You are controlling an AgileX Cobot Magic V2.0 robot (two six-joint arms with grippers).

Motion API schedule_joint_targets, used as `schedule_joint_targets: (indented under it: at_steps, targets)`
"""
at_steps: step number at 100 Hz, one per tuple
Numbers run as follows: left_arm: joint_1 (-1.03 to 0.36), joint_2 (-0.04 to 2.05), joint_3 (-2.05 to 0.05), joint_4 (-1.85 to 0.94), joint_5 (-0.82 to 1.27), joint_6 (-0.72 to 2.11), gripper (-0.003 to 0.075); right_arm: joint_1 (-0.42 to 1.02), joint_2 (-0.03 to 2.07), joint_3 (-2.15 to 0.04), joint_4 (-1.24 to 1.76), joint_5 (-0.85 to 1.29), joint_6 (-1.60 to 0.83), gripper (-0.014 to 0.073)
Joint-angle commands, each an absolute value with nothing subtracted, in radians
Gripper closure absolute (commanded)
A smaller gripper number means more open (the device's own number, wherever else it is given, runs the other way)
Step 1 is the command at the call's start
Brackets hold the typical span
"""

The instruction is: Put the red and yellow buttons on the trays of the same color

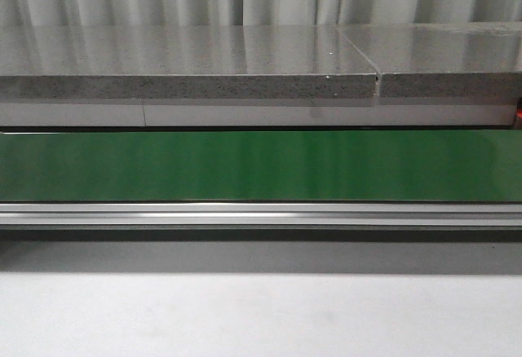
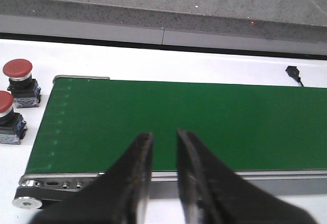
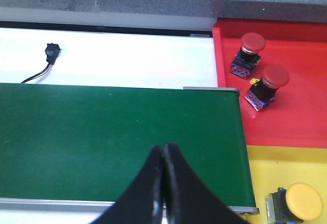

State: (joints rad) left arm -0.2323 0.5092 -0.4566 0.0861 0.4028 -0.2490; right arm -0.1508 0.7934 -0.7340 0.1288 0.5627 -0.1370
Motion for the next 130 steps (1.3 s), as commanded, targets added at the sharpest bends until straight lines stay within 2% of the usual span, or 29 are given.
schedule_joint_targets:
  at_steps: [1,9,18,47,70,101,130]
  targets:
    - [-0.240,0.511,-0.486,0.088,0.330,-0.256,0.0366,-0.150,0.787,-0.769,0.122,0.506,-0.144,0.0662]
    - [-0.240,0.511,-0.486,0.088,0.330,-0.256,0.0199,-0.150,0.787,-0.769,0.122,0.506,-0.144,0.0662]
    - [-0.240,0.511,-0.486,0.086,0.334,-0.256,0.0127,-0.150,0.787,-0.769,0.122,0.506,-0.144,0.0662]
    - [-0.222,0.513,-0.533,0.091,0.354,-0.265,0.0132,-0.150,0.787,-0.769,0.122,0.506,-0.144,0.0662]
    - [-0.040,0.593,-0.720,0.251,0.453,-0.449,0.0132,-0.150,0.787,-0.769,0.122,0.506,-0.144,0.0662]
    - [0.228,0.886,-0.906,0.164,0.487,-0.459,0.0132,-0.150,0.787,-0.769,0.122,0.506,-0.144,0.0662]
    - [0.278,1.236,-1.020,0.130,0.496,-0.459,0.0132,-0.150,0.787,-0.769,0.122,0.506,-0.144,0.0662]
